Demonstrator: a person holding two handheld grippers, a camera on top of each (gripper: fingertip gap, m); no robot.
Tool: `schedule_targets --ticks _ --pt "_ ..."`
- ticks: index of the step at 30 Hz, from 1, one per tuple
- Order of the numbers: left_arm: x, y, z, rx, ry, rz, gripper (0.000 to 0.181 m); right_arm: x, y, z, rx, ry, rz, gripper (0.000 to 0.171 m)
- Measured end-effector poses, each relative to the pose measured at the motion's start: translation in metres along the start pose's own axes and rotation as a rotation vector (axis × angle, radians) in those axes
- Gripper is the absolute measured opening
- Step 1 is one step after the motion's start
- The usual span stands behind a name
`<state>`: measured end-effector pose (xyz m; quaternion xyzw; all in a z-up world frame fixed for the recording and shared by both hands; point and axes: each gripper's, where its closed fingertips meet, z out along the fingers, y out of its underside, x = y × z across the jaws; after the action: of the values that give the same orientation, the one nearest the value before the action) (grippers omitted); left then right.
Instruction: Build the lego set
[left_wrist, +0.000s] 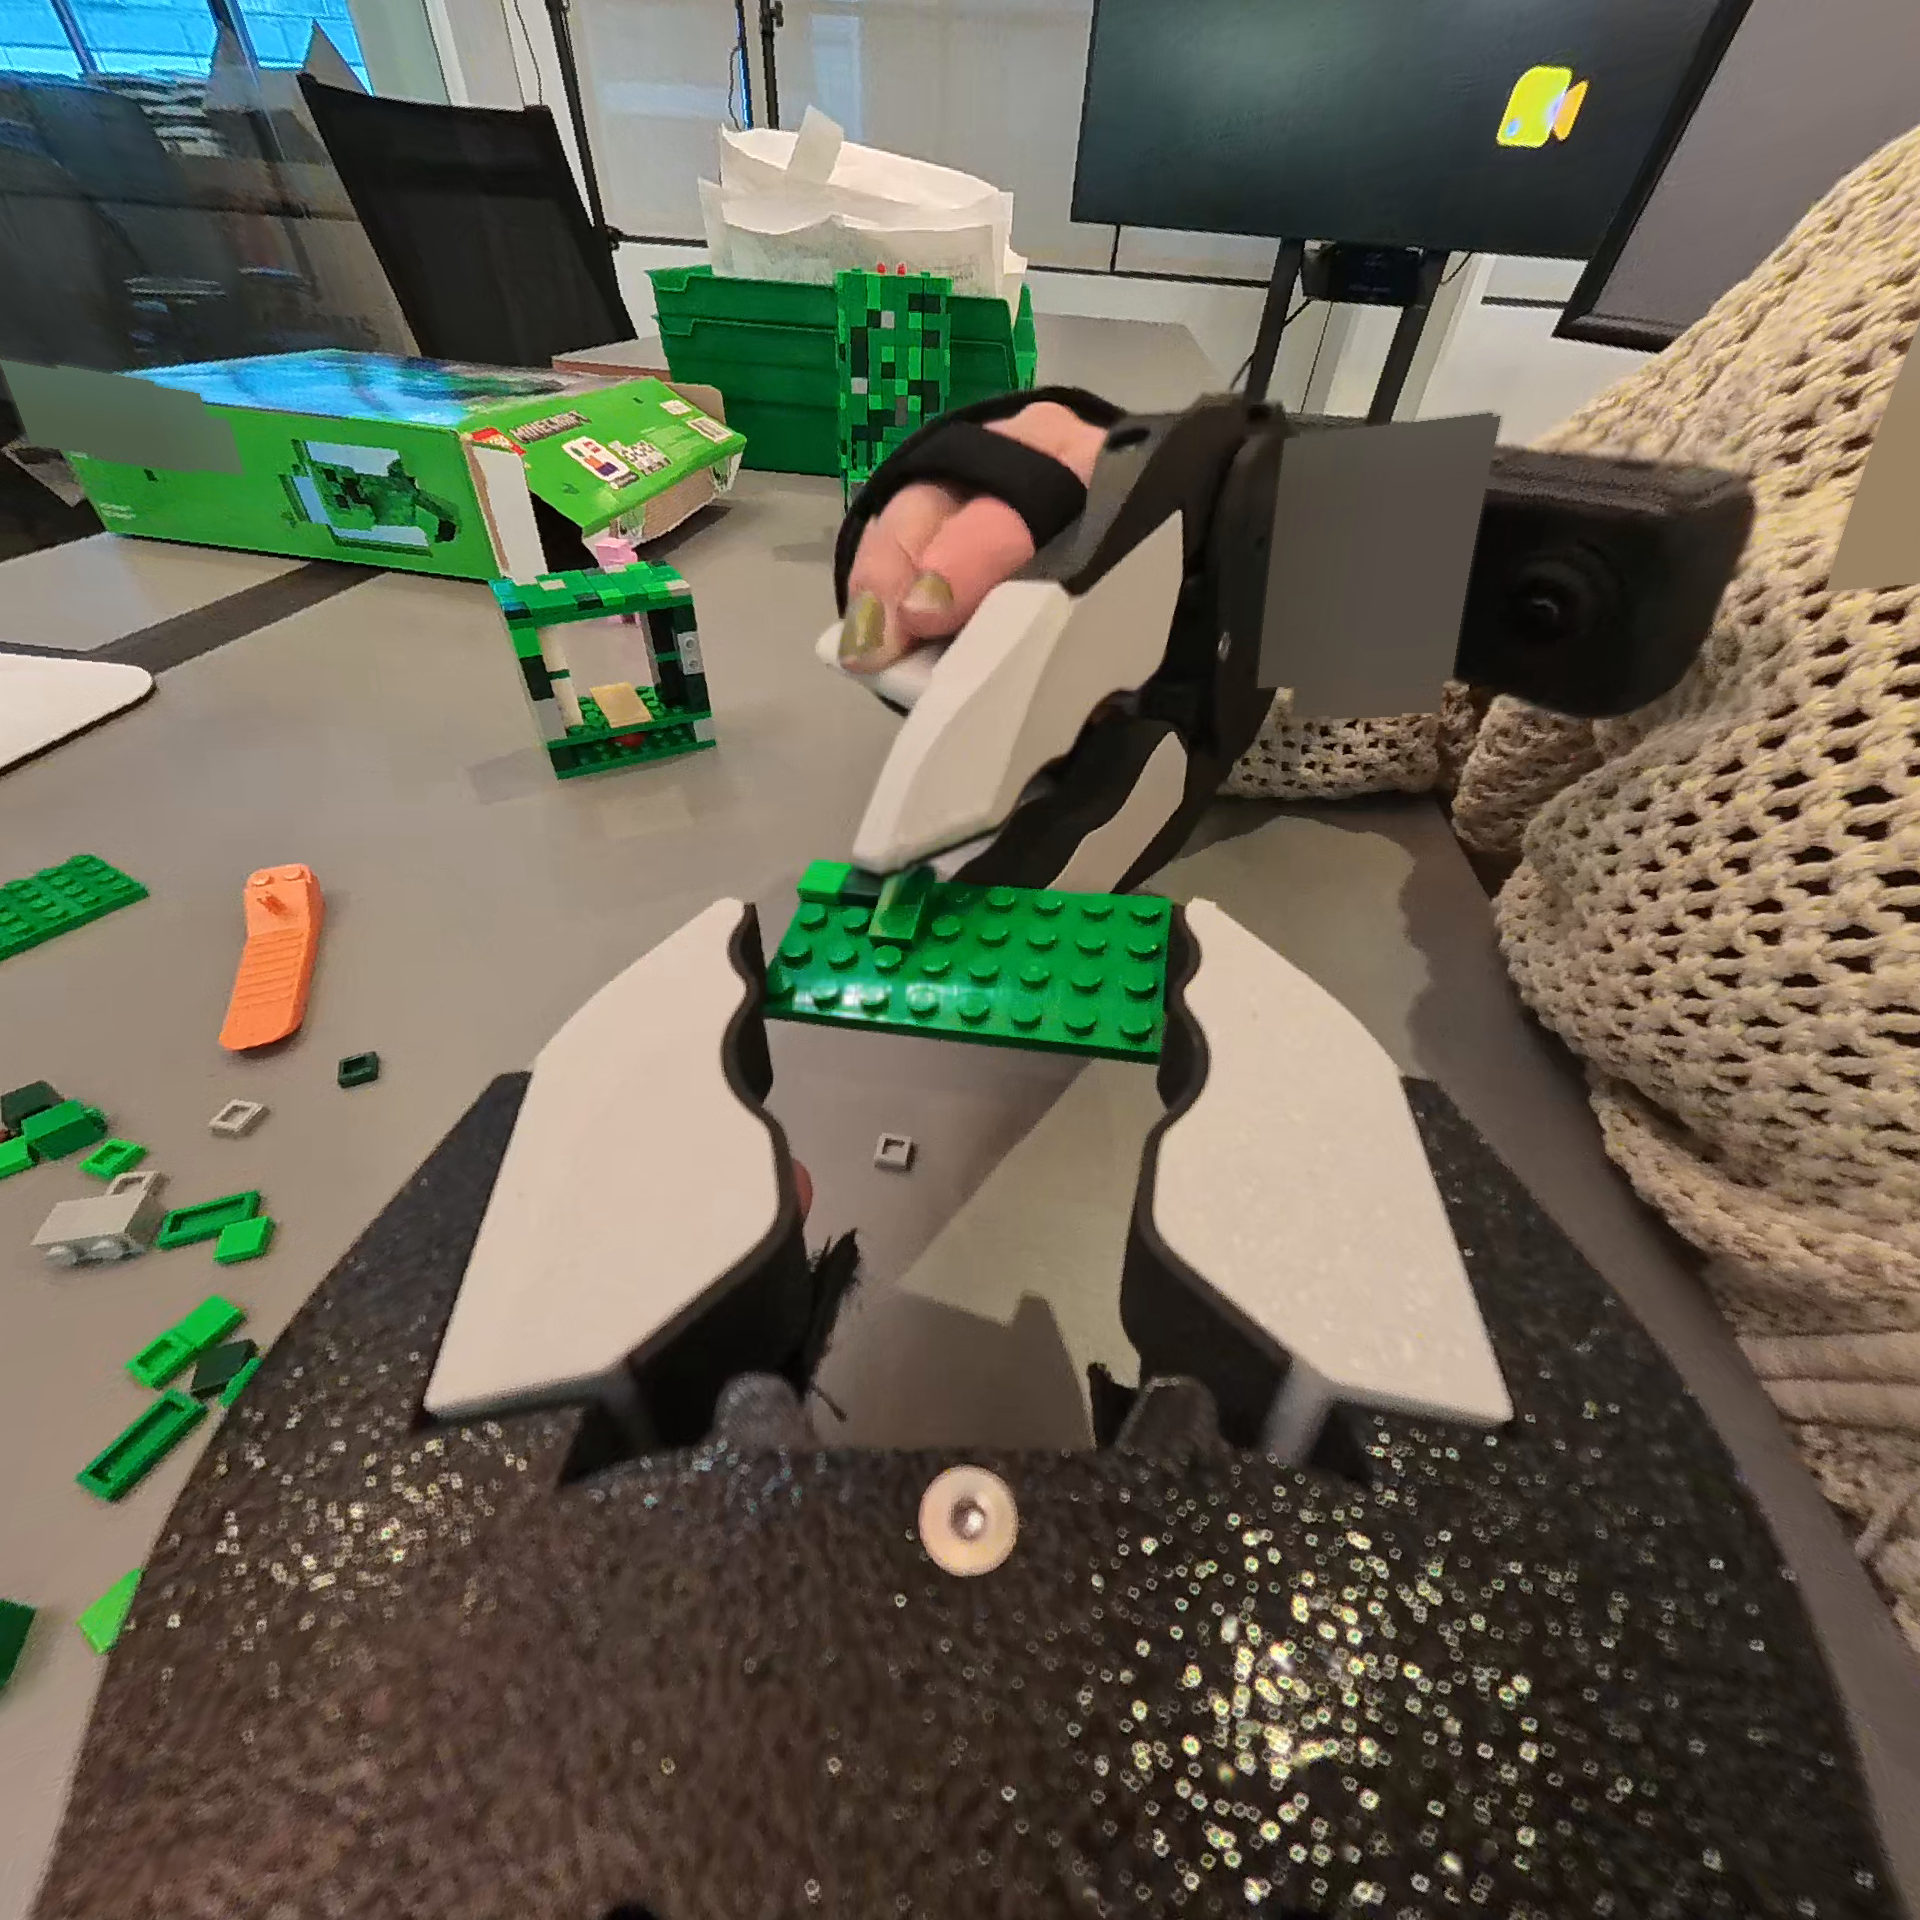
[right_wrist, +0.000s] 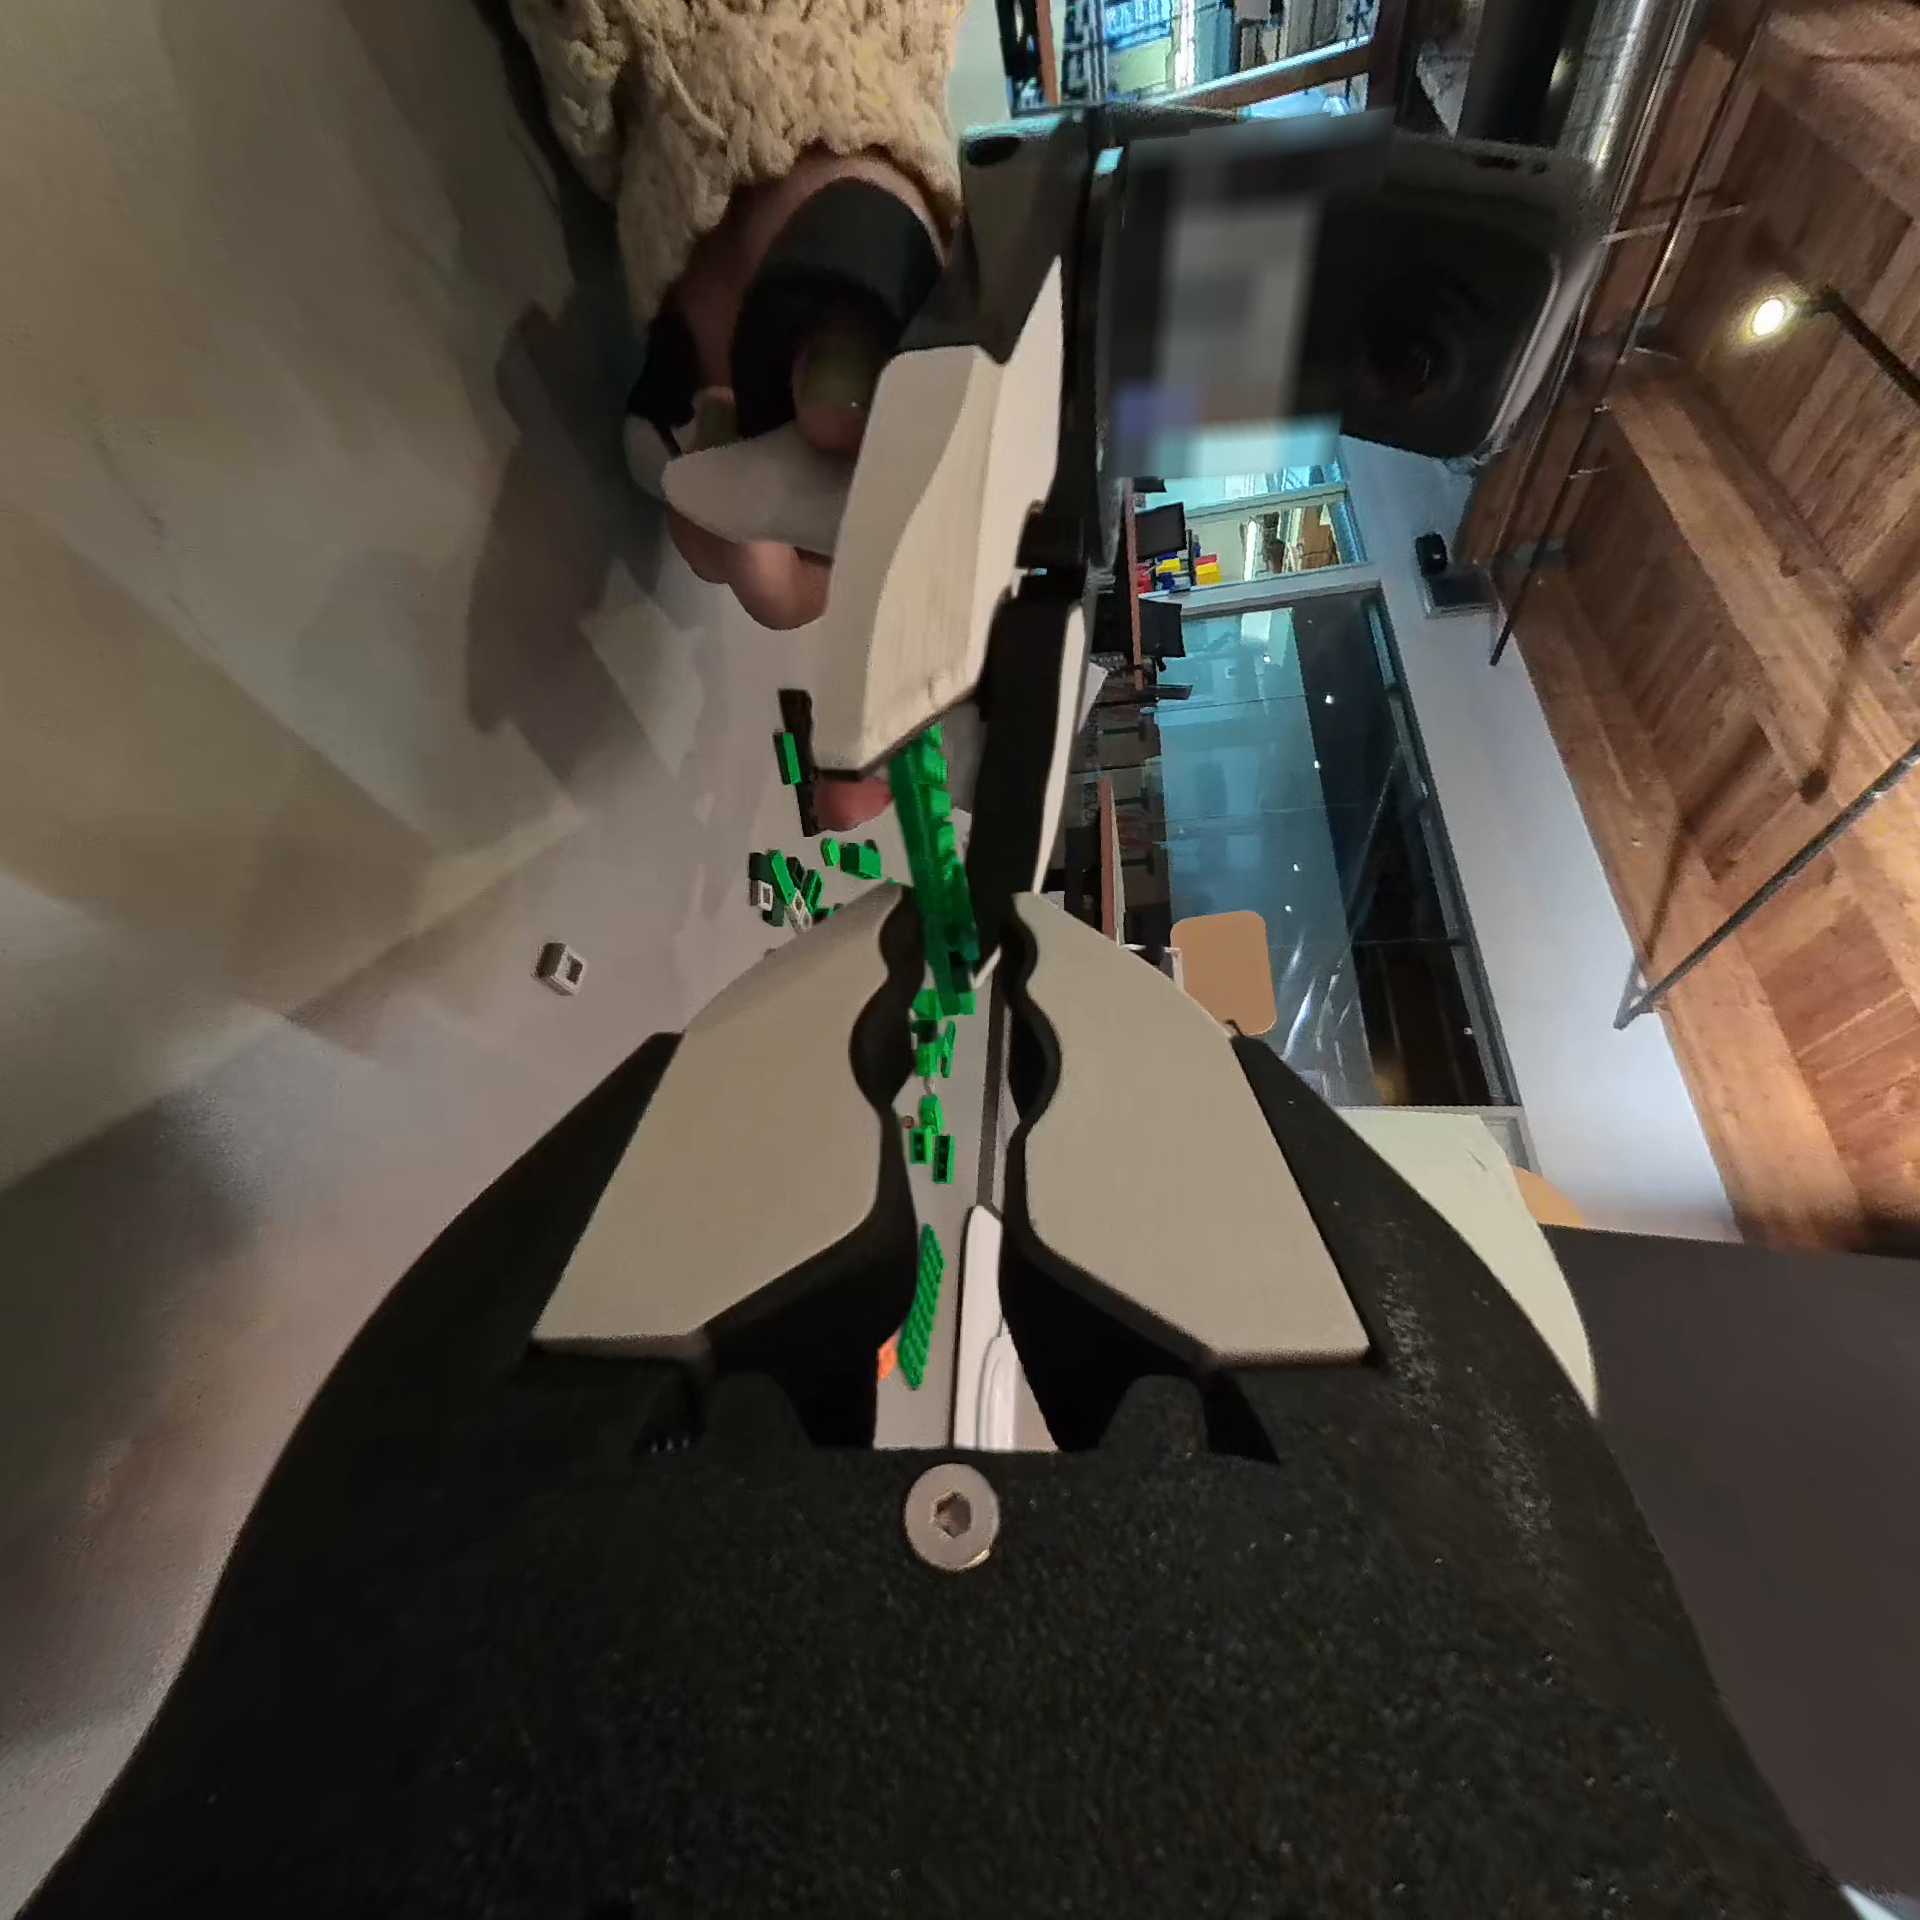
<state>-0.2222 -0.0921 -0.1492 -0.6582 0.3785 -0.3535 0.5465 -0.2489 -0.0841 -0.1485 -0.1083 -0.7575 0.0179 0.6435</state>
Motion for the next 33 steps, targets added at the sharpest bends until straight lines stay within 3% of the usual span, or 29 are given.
schedule_targets --ticks 8,14,19,24,29,33 --pt "0.000 -0.005 -0.002 0.025 0.004 -0.019 0.073 0.003 0.001 0.000 -0.054 0.053 -0.123 0.008" --pt "-0.002 -0.004 -0.001 0.009 -0.013 -0.032 0.076 0.004 0.000 -0.001 -0.047 0.044 -0.092 0.007" --pt "-0.003 0.004 0.000 -0.029 -0.023 0.008 0.058 0.003 -0.005 -0.003 -0.022 0.021 -0.119 0.007" --pt "0.013 -0.002 0.001 -0.014 0.111 -0.109 0.097 0.003 -0.001 -0.004 -0.047 0.044 -0.213 0.007" --pt "0.007 -0.006 -0.002 0.019 0.113 -0.183 0.077 0.002 -0.004 -0.004 -0.057 0.089 -0.359 0.007" --pt "0.006 -0.002 -0.001 -0.012 0.076 -0.112 0.075 0.000 -0.004 -0.004 -0.058 0.083 -0.368 0.007"
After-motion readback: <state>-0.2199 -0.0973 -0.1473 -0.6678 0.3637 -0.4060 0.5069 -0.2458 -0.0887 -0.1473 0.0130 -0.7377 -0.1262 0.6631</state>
